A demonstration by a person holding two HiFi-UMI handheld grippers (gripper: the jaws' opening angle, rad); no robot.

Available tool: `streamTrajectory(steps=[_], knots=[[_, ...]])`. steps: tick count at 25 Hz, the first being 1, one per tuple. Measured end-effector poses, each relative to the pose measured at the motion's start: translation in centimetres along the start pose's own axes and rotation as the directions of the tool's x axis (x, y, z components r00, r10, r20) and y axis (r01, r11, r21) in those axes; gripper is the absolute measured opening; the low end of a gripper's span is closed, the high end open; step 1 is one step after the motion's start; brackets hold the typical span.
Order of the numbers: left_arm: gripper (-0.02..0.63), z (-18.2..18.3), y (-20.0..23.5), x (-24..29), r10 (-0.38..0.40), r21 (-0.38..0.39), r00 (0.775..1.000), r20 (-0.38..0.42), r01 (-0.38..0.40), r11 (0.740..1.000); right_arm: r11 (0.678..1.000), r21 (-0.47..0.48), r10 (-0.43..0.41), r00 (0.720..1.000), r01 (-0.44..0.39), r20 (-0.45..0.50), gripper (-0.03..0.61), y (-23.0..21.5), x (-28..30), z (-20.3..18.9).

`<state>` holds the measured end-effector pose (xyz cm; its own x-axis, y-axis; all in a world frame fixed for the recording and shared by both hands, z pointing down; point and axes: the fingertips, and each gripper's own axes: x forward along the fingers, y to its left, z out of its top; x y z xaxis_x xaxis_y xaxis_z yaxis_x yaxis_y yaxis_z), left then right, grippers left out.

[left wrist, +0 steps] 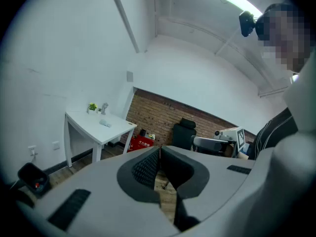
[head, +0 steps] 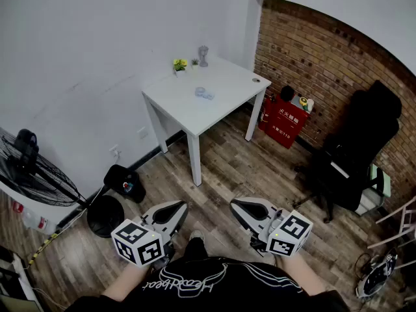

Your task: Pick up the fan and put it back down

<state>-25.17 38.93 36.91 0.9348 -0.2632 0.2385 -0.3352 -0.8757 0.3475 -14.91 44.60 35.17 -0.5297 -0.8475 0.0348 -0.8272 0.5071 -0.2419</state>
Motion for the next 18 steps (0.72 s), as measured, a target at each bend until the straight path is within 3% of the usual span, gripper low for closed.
streamTrajectory(steps=[9,14,18], knots=[[0.035,-0.2,-1.0,0.0,-0.007,0.012,1.0,-0.001,0.007,1.0,1.0,-0.024,0.015,1.0,-0.016,-0.026,0.002,0.9,-0.8,-0.4],[0.035,-0.6,-1.4,0.5,-0.011,0.017,1.0,-0.023,0.012,1.0,0.999,-0.047,-0.019,1.0,0.02,0.019,-0.001,0.5,-1.5,0.3],[0.035,-0.7,-1.1,0.8,-0.021,0.017,0.999,-0.032,0.021,1.0,0.995,-0.04,-0.088,0.996,0.088,0.007,0.086,-1.0,-1.5,-0.2]])
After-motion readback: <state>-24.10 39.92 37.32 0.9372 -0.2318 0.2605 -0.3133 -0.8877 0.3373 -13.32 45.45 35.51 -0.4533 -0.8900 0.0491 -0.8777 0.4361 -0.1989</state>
